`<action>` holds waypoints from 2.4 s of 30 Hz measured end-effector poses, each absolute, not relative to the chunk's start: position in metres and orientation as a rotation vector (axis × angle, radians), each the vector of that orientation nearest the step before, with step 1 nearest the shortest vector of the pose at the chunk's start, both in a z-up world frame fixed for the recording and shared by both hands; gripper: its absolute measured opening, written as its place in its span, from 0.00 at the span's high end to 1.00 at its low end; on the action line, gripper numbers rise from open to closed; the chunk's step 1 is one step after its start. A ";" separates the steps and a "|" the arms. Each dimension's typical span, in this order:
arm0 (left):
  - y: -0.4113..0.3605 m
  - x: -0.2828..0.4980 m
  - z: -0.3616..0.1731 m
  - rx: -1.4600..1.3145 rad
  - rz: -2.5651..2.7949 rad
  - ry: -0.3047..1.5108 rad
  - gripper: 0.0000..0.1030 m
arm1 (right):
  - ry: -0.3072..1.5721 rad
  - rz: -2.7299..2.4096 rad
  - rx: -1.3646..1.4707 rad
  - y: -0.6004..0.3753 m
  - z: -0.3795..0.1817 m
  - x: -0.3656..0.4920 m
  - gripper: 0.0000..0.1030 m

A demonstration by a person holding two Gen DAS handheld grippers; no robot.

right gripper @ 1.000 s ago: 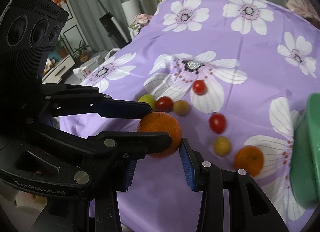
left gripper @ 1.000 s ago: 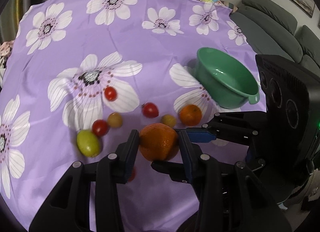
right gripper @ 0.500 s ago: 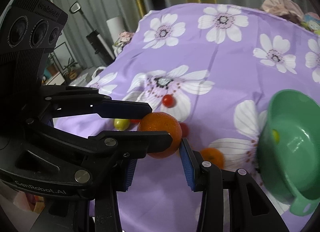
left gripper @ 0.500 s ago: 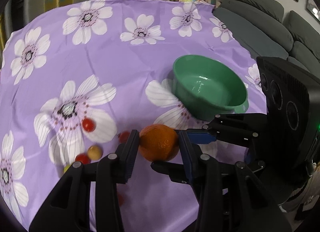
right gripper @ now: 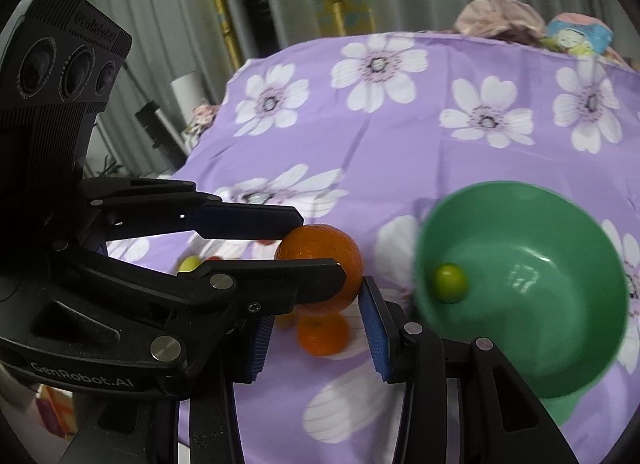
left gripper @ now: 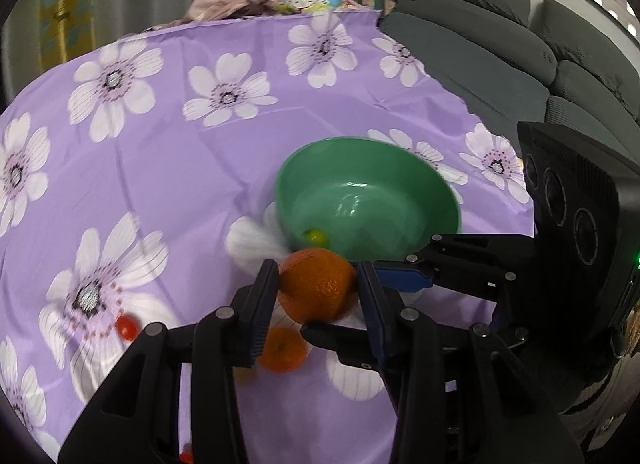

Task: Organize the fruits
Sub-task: 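Carry the orange with the left gripper over the green bowl, then open the left gripper to release the orange into the bowl, then move the left tool toward the orange beside the bowl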

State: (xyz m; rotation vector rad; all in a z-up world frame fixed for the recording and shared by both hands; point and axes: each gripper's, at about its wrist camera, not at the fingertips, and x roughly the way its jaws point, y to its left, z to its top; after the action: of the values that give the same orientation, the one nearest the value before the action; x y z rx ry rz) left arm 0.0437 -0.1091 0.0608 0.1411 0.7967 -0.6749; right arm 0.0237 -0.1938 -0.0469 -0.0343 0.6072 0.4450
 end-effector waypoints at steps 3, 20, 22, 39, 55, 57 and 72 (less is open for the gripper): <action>-0.122 0.049 0.062 0.141 -0.704 0.787 0.61 | 0.595 0.407 -0.027 -0.207 -0.045 0.024 0.58; -0.172 0.076 0.035 0.097 -0.799 0.839 0.61 | 0.641 0.265 0.032 -0.262 -0.059 0.040 0.58; -0.173 0.077 0.033 0.098 -0.798 0.847 0.61 | 0.652 0.265 0.035 -0.264 -0.062 0.040 0.58; -0.094 0.068 0.047 -0.020 -0.646 0.822 0.52 | 0.611 0.234 0.075 -0.284 -0.045 0.027 0.58; 0.026 0.005 0.005 -0.208 -0.394 0.929 0.52 | 0.619 0.444 -0.039 -0.226 -0.042 0.002 0.58; 0.029 -0.001 0.002 -0.223 -0.403 0.939 0.52 | 0.643 0.458 -0.064 -0.216 -0.046 0.002 0.58; 0.037 -0.024 -0.011 -0.271 -0.509 0.960 0.48 | 0.800 0.464 -0.139 -0.176 -0.083 0.013 0.58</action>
State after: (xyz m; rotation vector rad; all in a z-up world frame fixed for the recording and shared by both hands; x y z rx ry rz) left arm -0.0244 0.0370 -0.0105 -0.2708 0.9598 -0.5088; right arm 0.0126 -0.1761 -0.0833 -0.1392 0.7997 0.4640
